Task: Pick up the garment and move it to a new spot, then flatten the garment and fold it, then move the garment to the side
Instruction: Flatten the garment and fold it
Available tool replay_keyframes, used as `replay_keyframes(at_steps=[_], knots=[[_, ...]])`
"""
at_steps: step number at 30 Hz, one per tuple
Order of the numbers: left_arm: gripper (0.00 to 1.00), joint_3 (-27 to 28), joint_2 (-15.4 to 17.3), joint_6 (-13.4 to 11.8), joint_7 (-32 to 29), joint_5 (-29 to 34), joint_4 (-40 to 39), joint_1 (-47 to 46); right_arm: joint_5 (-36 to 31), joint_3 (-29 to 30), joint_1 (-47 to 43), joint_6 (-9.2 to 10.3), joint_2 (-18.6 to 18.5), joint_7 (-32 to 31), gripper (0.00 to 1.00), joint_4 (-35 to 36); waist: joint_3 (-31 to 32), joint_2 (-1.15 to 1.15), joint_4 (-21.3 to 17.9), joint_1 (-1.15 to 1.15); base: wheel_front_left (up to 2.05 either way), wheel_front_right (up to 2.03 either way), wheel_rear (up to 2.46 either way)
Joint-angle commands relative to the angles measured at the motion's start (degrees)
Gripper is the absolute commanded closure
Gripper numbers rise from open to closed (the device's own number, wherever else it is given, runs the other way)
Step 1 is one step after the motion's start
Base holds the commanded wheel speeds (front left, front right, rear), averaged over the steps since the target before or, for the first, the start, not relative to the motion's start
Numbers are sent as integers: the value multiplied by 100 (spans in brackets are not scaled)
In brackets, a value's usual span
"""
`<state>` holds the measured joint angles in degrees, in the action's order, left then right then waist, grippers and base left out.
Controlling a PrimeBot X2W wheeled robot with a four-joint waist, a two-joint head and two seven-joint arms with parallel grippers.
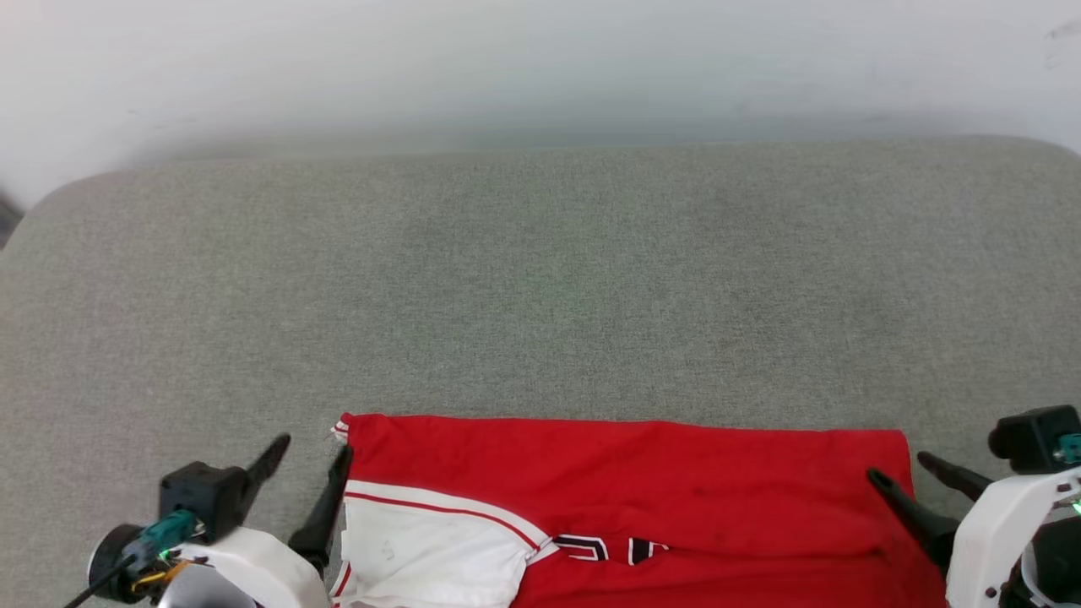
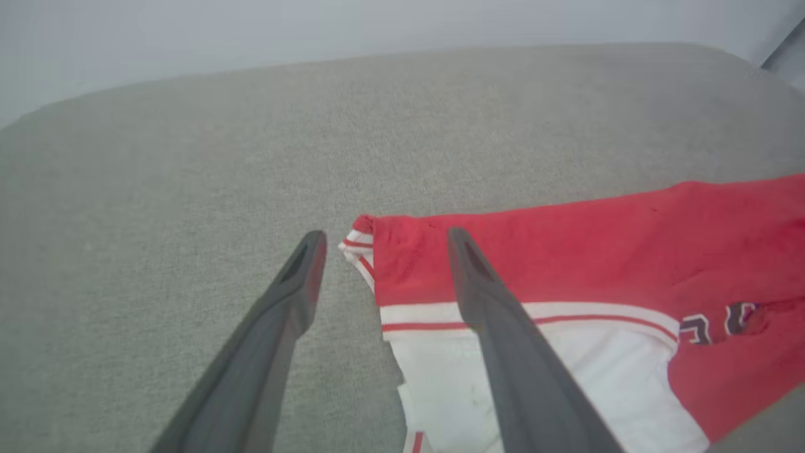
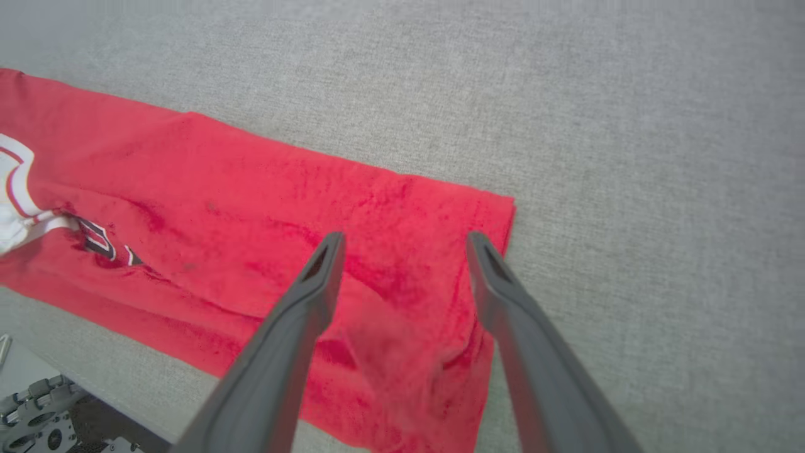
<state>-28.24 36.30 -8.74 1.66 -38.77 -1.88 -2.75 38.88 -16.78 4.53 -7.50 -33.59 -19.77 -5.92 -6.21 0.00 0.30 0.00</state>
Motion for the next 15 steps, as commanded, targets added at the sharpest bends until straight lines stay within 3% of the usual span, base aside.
replay_keyframes(at_steps=[1, 4, 9, 11, 15], knots=[[0, 117, -101, -62, 353, 44, -31, -16, -6, 212, -152, 2, 136, -64, 0, 86, 35, 0, 13, 0, 0, 0, 0], [0, 355, -256, -198, 992, 126, -7, 89, -129, 737, -324, 2, 469, -223, 0, 239, 70, 0, 32, 0, 0, 0, 0], [0, 782, -515, -555, 1338, 629, -78, 223, -509, 1576, -670, 2, 1184, -512, 0, 457, 84, 0, 52, 0, 0, 0, 0], [0, 1065, -714, -581, 1356, 1002, -362, 248, -646, 1862, -806, 1, 1492, -616, 0, 551, 67, 0, 69, 0, 0, 0, 0], [0, 1506, -1204, -376, 1356, 1732, -803, 552, -891, 2345, -1016, 1, 2010, -730, 0, 653, 0, 0, 115, 0, 0, 0, 0]])
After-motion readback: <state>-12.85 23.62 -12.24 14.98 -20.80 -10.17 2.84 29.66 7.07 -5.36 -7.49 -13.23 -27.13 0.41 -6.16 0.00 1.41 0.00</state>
